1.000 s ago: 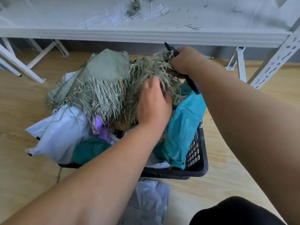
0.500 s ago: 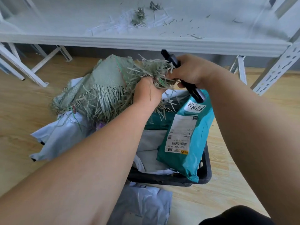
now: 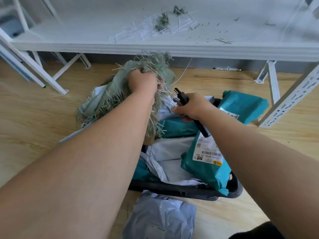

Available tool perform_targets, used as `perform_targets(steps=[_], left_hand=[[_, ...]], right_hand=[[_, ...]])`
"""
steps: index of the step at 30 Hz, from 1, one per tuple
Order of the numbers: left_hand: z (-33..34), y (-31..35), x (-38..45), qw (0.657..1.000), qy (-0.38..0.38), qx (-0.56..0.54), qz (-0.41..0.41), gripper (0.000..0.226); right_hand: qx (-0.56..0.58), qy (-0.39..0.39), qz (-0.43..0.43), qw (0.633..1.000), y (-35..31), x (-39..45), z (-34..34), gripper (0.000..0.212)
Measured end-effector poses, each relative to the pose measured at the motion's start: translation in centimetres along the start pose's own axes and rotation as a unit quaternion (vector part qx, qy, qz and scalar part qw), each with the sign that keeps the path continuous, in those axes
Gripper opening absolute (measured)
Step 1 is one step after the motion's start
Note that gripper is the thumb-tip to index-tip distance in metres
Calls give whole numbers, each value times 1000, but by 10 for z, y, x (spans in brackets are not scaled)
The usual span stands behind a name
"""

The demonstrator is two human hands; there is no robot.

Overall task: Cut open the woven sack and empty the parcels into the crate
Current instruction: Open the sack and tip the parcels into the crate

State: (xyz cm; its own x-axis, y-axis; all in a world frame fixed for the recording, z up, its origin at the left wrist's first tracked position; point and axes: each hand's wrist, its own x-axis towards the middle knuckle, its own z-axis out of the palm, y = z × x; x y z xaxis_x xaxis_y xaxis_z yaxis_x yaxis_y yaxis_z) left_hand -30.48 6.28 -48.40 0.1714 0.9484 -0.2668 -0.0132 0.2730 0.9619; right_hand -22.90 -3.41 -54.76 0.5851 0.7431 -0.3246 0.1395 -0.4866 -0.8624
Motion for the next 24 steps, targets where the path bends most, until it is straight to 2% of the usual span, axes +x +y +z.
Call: perform_targets(steps=[2, 5, 8, 10, 12, 14, 16, 18, 20, 22, 24], left_hand=[[-4, 11, 7, 999, 14, 27, 44, 14], [-10, 24, 20, 997, 15, -43, 69, 19], [-15, 24, 28, 997, 39, -22, 59, 15], [-23, 18, 35, 999, 48, -16, -1, 26], [-34, 14, 44, 996, 19, 68, -51, 34], [-43, 13, 51, 984, -25, 167, -55, 42], [-41, 12, 57, 974, -41, 218, -57, 60], [-32, 15, 45, 952, -55, 299, -24, 79], [-25, 18, 28, 923, -42, 380, 42, 89], [-25, 15, 9, 898, 8, 426, 109, 83], [-34, 4, -6, 878, 74, 430, 196, 64]], right_hand=[[9, 19, -7, 1000, -2, 3, 4, 14], [-19, 54, 1, 998, -5, 8, 0, 17], [1, 65, -25, 998, -8, 10, 2, 11], [50, 46, -17, 998, -5, 7, 5, 7], [72, 49, -2, 996, 0, 6, 6, 6], [62, 67, -11, 996, -2, 8, 4, 6], [61, 76, -32, 995, -14, 11, 2, 6], [61, 81, -40, 994, -27, 14, -2, 4], [58, 91, -29, 994, -34, 16, -8, 6], [65, 96, -19, 993, -36, 18, -15, 12], [71, 96, -10, 993, -36, 18, -19, 15]])
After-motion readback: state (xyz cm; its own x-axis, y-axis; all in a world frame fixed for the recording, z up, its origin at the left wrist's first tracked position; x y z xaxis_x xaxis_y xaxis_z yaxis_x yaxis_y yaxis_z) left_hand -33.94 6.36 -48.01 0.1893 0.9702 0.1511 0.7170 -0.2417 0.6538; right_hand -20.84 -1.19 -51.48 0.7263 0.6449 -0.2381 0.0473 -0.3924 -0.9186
